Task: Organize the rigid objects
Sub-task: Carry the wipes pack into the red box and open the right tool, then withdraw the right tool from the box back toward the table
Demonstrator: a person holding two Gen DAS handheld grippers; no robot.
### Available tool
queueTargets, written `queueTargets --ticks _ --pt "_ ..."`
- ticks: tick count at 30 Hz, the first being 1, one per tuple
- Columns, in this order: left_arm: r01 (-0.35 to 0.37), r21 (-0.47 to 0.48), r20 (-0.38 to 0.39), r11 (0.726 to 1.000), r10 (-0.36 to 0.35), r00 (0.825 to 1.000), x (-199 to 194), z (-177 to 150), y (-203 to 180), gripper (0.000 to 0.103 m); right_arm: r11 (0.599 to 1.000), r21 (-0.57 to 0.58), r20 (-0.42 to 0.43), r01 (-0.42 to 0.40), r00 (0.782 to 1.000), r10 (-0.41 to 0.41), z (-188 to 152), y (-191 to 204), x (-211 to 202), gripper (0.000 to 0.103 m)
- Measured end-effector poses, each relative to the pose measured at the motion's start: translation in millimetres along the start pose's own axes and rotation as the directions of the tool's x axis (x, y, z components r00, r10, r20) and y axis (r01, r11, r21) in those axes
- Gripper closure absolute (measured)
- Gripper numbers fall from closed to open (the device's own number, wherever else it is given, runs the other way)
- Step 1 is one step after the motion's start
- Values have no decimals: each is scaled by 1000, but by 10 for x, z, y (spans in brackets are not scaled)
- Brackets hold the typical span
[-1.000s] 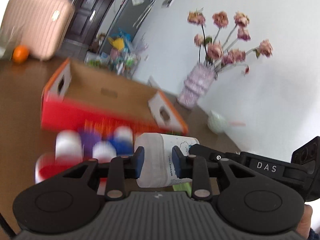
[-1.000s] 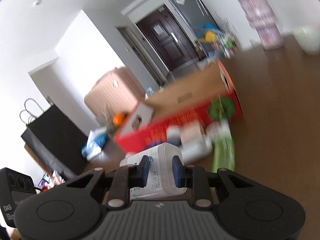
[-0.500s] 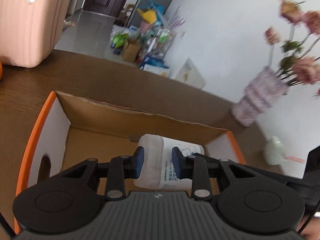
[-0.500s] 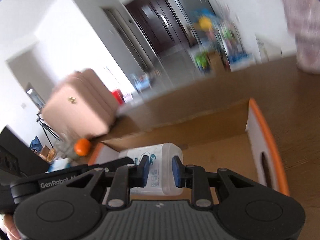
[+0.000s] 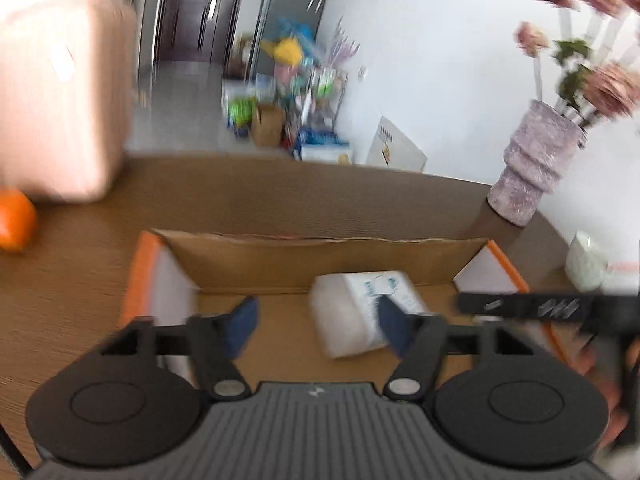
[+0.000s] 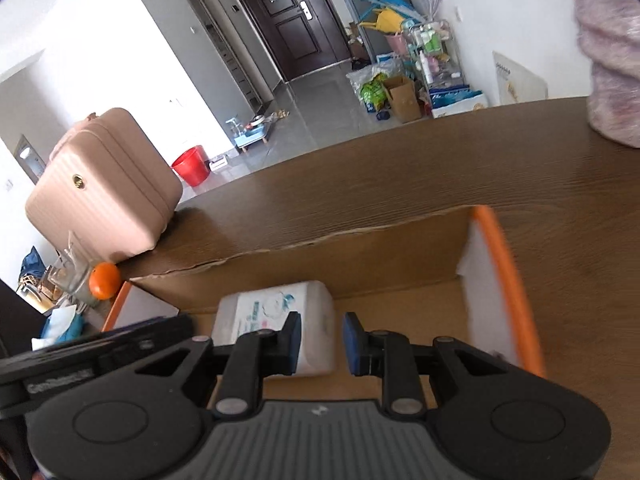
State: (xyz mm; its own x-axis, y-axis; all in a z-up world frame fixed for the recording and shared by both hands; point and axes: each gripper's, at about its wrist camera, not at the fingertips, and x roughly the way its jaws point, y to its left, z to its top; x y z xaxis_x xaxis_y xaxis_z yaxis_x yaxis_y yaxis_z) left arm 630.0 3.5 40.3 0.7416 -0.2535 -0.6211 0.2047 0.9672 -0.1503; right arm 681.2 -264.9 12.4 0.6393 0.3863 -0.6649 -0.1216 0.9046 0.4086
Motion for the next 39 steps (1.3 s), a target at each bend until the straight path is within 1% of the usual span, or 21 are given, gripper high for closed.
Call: queueTargets --ticks 1,2,4,5,6,7,9,11,13,15,17,19,25,27,28,29,30,32,34,36,39 --pt "-33 49 34 998 32 999 -162 -59 12 18 1000 -13 8 5 1000 -5 -40 -22 -143 79" --pt "-70 97 68 993 64 996 -340 -124 28 16 1000 -27 17 14 1000 -13 -84 -55 -297 78" --pt "-120 149 113 981 104 988 -650 -224 80 9 997 -68 41 43 998 -40 -182 -76 -631 75" --pt "-140 154 127 978 121 984 -801 -266 109 7 995 -87 57 55 997 -50 -227 -78 -768 67" --pt "-157 152 134 976 137 981 -979 -307 138 6 991 -107 78 75 995 -67 -285 -74 -932 61" --pt "-165 149 139 975 145 980 -1132 -342 152 5 986 -132 99 99 991 -86 -353 -58 -1104 49" --pt "-178 153 160 972 153 975 -1429 -407 139 3 975 -174 138 136 984 -113 -483 -8 -1396 33" --pt "-192 154 184 969 162 969 -1677 -462 82 1 965 -203 173 164 976 -130 -623 53 -1681 25" --pt "-189 142 201 972 158 967 -1937 -524 42 1 962 -215 195 167 973 -125 -771 131 -1945 25" --pt "-174 136 211 975 143 967 -2194 -614 15 0 965 -219 208 147 973 -101 -896 209 -2162 25" --pt "-155 140 229 978 121 966 -2411 -735 -54 0 965 -226 219 135 972 -85 -997 278 -2345 25" --pt "-151 148 241 977 113 964 -2582 -864 -113 0 960 -242 234 137 969 -80 -1122 358 -2533 25" --pt "-162 117 244 980 130 961 -3018 -1341 -170 0 952 -271 279 142 958 -63 -1583 530 -2879 24" --pt "-176 110 269 978 141 953 -3159 -1527 -162 0 954 -267 297 138 953 -55 -1763 549 -2968 24" --pt "-202 105 276 974 167 946 -3223 -1615 -173 0 954 -266 302 138 952 -53 -1869 548 -3017 24" --pt "-230 101 286 968 193 938 -3289 -1701 -188 0 955 -263 309 139 950 -53 -1947 550 -3052 24" --pt "-245 104 304 964 204 931 -3371 -1802 -197 0 955 -262 321 142 946 -52 -2054 556 -3102 24" --pt "-270 95 345 958 223 912 -3531 -1996 -213 0 954 -261 351 144 935 -45 -2281 550 -3194 24" --pt "-279 68 381 958 233 894 -3668 -2170 -224 0 955 -250 379 160 924 -56 -2512 545 -3266 23" --pt "-278 37 399 960 241 885 -3783 -2354 -235 0 956 -236 401 175 914 -68 -2780 530 -3337 22" --pt "-287 13 402 958 258 879 -3910 -2665 -277 0 957 -227 413 180 908 -73 -3148 527 -3443 20"
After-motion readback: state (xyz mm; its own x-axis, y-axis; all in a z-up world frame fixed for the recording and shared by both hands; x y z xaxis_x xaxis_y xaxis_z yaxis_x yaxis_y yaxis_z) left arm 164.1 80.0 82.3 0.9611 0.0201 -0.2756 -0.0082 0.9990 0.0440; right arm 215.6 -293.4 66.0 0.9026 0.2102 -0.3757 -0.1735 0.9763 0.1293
